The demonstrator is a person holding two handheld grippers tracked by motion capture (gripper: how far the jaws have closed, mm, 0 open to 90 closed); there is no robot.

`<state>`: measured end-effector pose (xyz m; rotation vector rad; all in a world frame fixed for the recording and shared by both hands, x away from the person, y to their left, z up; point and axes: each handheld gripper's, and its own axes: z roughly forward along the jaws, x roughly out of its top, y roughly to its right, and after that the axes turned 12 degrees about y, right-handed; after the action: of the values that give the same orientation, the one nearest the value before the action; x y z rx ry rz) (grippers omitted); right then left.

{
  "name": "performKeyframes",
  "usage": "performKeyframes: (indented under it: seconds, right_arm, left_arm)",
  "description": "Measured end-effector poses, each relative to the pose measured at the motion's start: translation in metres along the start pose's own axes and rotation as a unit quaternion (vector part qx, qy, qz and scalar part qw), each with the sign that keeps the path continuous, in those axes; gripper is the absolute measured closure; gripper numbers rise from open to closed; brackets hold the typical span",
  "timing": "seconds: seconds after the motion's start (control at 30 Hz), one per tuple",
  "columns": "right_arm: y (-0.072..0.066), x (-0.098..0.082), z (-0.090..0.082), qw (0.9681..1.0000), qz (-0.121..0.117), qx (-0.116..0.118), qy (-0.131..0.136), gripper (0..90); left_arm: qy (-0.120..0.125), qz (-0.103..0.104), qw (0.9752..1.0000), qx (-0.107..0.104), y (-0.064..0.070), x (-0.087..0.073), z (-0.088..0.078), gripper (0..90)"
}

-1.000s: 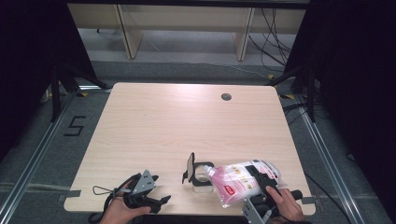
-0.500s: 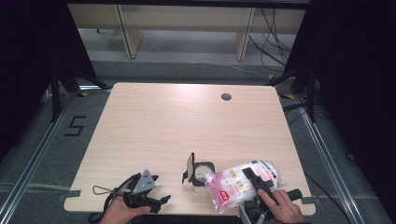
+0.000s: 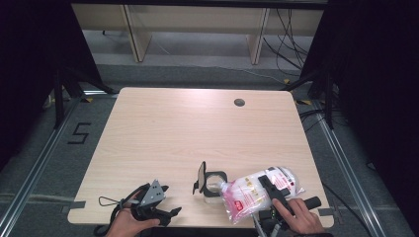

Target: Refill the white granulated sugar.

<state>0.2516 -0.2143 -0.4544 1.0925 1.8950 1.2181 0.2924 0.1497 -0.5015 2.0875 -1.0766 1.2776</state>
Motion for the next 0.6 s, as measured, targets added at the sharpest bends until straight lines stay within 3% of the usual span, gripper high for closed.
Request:
performKeyframes:
  seconds: [0.03, 0.07, 0.17, 0.2, 0.23, 0.27, 0.3, 0.37, 0.4, 0.43, 0.6]
  right_arm:
    - [0.0, 0.001, -0.001, 1.0, 0.001, 0.002, -0.009, 49.6]
    - [0.006, 0.0, 0.001, 0.9991, -0.041, 0.007, 0.005, 49.7]
    - [0.008, 0.0, 0.001, 0.9986, -0.052, 0.01, 0.001, 49.8]
    - [0.009, 0.0, 0.002, 0.9976, -0.069, 0.001, 0.007, 49.9]
    - [0.007, 0.001, 0.001, 0.9987, -0.051, 0.003, -0.003, 49.9]
    - [0.008, 0.001, 0.002, 0.9979, -0.065, 0.001, -0.001, 50.0]
    - [0.01, 0.003, 0.002, 0.9969, -0.079, 0.001, -0.002, 50.1]
    - [0.01, 0.003, 0.001, 0.997, -0.077, 0.003, -0.008, 50.2]
    - [0.01, 0.003, 0.001, 0.9971, -0.076, 0.002, -0.008, 50.2]
    - [0.012, 0.003, 0.002, 0.996, -0.089, 0.005, -0.003, 50.3]
    - [0.014, 0.002, 0.002, 0.9953, -0.096, 0.006, -0.012, 50.5]
  left_arm:
    - [0.0, 0.0, 1.0, 0.0, 0.0, 0.0, 0.0, 18.5]
    - [0.002, -0.003, 1.0, -0.002, 0.001, -0.001, 0.0, 18.4]
    - [-0.001, -0.002, 1.0, -0.002, 0.0, -0.001, 0.001, 18.5]
    - [-0.005, 0.002, 1.0, 0.002, -0.001, 0.0, 0.001, 18.4]
    - [-0.005, 0.004, 1.0, 0.001, -0.001, 0.0, 0.0, 18.5]
    - [-0.002, 0.0, 1.0, 0.001, 0.0, 0.0, 0.0, 18.4]
    - [-0.002, 0.012, 0.9999, 0.0, -0.001, 0.0, 0.0, 18.5]
    - [-0.002, 0.011, 0.9999, -0.003, -0.001, 0.0, 0.001, 18.5]
    - [-0.003, -0.002, 1.0, -0.001, 0.0, -0.001, 0.001, 18.4]
    - [-0.003, 0.0, 1.0, -0.001, 0.0, -0.001, 0.001, 18.5]
    - [-0.002, 0.01, 0.9999, -0.004, -0.002, 0.0, 0.001, 18.5]
